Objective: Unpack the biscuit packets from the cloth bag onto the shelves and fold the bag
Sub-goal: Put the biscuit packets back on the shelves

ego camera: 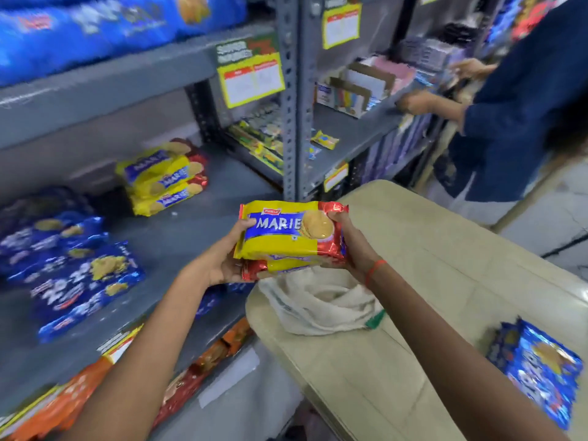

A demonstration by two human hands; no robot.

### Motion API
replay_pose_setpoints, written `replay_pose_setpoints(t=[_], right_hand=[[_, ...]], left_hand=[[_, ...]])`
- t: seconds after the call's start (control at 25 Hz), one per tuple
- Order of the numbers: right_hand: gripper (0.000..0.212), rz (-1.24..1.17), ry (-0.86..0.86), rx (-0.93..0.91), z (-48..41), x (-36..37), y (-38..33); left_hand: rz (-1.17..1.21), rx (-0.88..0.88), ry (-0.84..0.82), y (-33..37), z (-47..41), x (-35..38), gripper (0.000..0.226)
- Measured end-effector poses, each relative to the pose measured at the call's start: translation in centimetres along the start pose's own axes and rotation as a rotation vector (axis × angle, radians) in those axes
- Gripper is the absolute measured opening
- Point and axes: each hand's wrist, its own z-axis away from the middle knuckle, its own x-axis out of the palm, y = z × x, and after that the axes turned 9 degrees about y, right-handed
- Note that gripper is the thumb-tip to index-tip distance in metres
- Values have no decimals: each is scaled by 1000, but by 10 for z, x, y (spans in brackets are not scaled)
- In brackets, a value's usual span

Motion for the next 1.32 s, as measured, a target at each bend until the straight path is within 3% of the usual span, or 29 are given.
replay_pose_setpoints(t=[0.24, 0.48, 0.72, 0.92, 1.04, 1.16, 1.32], right_hand=[[42, 162, -204, -36, -23, 107, -20], [46, 201, -215, -57, -79, 154, -49], [43, 348, -215, -78, -126, 183, -61], [57, 833, -165, -405, -131, 202, -74], [49, 907, -214, -535, -137, 205, -76], [47, 905, -215, -545, -137, 206, -78], [62, 1059, -188, -538, -127, 201, -80]], left_hand=[[280, 14, 220, 1, 16, -75, 75], [356, -18, 343, 38, -8, -85, 84], [488, 14, 350, 49, -30, -73, 68], [457, 71, 540, 44, -37, -62, 70], [454, 128, 571, 43, -39, -61, 59], [444, 136, 593, 42, -42, -59, 52], [414, 130, 601, 44, -39, -64, 55]])
